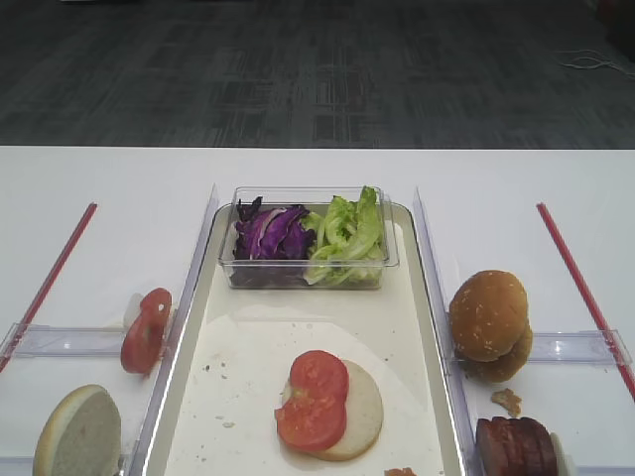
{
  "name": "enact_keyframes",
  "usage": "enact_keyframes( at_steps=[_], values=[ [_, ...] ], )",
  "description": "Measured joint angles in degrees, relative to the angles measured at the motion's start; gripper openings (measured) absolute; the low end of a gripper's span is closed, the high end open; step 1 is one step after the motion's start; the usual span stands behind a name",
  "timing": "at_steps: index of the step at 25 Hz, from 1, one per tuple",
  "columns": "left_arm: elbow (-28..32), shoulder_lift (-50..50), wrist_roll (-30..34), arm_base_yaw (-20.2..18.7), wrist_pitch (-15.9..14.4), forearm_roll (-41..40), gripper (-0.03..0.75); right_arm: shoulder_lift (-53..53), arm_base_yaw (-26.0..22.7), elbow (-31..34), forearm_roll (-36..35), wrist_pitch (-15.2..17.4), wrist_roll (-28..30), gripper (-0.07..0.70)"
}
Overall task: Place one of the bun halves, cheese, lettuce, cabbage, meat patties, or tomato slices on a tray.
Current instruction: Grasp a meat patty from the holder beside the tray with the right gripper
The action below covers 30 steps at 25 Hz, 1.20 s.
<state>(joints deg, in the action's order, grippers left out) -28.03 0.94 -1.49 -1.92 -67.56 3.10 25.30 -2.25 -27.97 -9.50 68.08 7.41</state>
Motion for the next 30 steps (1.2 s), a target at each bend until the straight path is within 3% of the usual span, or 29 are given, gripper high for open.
enact_keyframes(
  at_steps=[12,30],
  values=[
    [0.0,0.0,0.0,0.0,0.0,0.0,0.468,12.35,0.0,-0.82,-0.47,-0.06,-0.04,0.433],
    [0.0,0.0,0.0,0.0,0.0,0.0,0.468,29.81,0.0,-9.85,-2.44,1.11,-0.26,0.415]
  ],
)
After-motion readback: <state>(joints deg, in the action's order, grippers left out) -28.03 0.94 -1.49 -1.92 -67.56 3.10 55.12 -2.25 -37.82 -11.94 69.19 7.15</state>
